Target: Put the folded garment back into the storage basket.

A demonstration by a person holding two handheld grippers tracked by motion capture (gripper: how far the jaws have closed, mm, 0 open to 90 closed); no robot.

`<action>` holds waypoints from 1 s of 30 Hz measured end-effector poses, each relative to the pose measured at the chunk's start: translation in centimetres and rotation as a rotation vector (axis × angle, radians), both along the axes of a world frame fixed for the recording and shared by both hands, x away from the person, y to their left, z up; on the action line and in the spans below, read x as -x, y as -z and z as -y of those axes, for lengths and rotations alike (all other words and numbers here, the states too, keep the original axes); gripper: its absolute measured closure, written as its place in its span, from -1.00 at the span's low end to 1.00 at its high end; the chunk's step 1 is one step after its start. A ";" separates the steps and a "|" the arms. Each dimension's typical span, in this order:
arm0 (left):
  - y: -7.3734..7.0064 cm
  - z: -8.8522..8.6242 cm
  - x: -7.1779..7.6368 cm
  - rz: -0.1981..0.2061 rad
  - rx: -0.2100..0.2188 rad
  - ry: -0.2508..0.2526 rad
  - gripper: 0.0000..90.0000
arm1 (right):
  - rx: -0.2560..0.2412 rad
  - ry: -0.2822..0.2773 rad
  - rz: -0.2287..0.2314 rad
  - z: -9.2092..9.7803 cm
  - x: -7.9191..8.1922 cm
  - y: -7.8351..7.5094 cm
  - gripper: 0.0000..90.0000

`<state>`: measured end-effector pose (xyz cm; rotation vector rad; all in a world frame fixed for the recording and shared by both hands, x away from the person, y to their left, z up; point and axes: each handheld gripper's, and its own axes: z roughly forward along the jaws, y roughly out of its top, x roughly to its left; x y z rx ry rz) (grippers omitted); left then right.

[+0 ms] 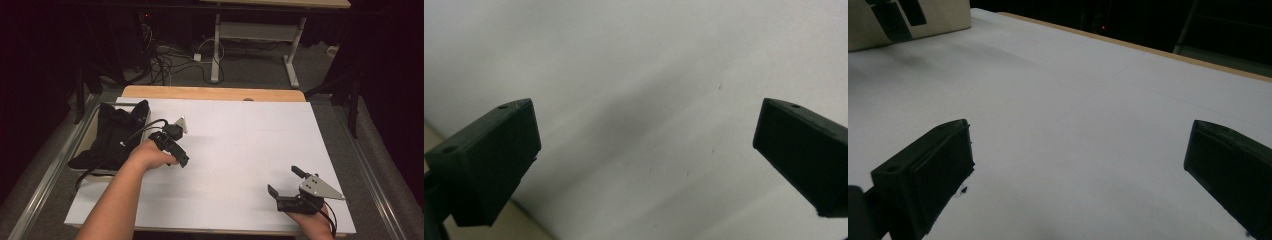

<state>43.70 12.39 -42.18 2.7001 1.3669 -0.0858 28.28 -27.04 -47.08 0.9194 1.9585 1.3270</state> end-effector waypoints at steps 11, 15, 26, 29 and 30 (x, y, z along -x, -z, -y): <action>2.1 0.6 1.7 0.172 0.161 0.048 -1.00 | -0.014 0.007 0.000 0.1 0.1 0.0 -1.00; 3.3 0.2 3.5 0.302 0.309 0.046 -1.00 | -0.020 0.018 0.005 0.1 0.1 0.0 -1.00; 5.5 -1.5 7.3 0.600 0.586 0.019 -1.00 | -0.045 0.028 0.011 0.3 0.3 -0.1 -1.00; 5.5 -2.2 8.3 0.678 0.651 0.021 -1.00 | -0.059 0.044 0.017 0.4 0.5 0.0 -1.00; 5.5 -2.4 8.5 0.697 0.667 0.019 -1.00 | -0.064 0.047 0.020 0.4 0.6 0.0 -1.00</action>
